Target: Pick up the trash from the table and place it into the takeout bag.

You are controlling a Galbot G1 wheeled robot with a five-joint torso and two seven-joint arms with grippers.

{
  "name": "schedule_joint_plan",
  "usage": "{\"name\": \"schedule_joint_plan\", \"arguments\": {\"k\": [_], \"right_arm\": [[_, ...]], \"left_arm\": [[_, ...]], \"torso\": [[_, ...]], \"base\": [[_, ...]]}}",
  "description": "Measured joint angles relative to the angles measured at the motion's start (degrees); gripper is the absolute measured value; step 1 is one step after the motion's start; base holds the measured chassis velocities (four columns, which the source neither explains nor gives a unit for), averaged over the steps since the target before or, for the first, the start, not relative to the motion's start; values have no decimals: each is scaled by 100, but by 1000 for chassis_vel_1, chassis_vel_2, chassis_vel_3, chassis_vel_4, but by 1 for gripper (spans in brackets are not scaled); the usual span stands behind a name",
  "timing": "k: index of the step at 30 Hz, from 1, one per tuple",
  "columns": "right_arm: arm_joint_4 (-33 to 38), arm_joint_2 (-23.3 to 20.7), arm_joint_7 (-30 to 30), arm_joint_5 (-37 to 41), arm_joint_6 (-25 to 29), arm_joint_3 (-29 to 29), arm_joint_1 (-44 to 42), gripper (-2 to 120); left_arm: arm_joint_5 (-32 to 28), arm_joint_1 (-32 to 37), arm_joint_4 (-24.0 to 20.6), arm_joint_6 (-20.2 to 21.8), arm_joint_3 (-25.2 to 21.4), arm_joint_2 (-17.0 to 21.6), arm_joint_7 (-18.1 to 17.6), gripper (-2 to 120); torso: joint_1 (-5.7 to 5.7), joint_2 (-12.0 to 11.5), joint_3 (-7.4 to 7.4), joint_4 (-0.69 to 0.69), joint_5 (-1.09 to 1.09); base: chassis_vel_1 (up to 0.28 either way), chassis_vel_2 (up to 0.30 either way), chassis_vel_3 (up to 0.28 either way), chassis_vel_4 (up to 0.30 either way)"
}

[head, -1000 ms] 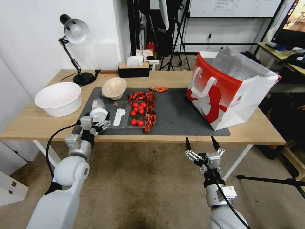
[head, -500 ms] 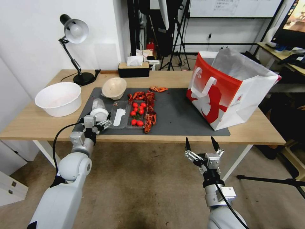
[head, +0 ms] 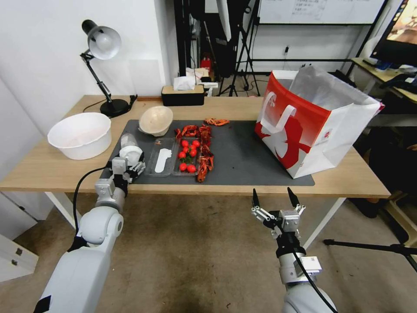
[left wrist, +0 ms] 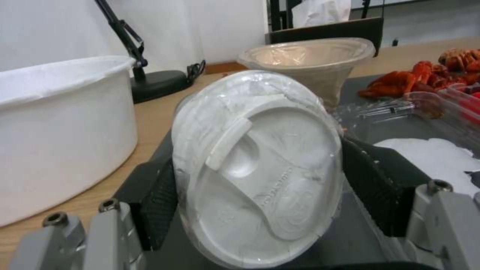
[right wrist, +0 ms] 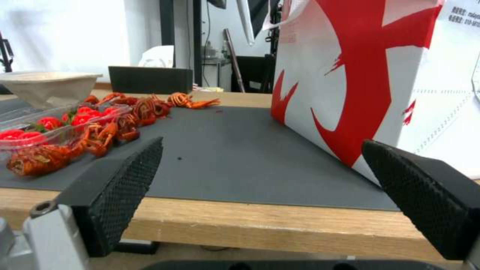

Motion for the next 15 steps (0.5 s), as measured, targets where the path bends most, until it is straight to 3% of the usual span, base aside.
{"name": "schedule_joint_plan", "arguments": {"k": [8, 15], "right_arm": [[6, 21, -1, -8, 4, -10, -1, 99], [14, 31, -1, -9, 8, -26, 2, 99]], "left_arm": [[-38, 42, -130, -244, 18, 81, 54, 73], [-491, -75, -577, -635, 211, 466, 434, 71]], "torso": [[0, -1, 1, 2, -3], [0, -1, 1, 1, -1]], "base": [[0, 0, 0, 0], [0, 0, 0, 0]]}}
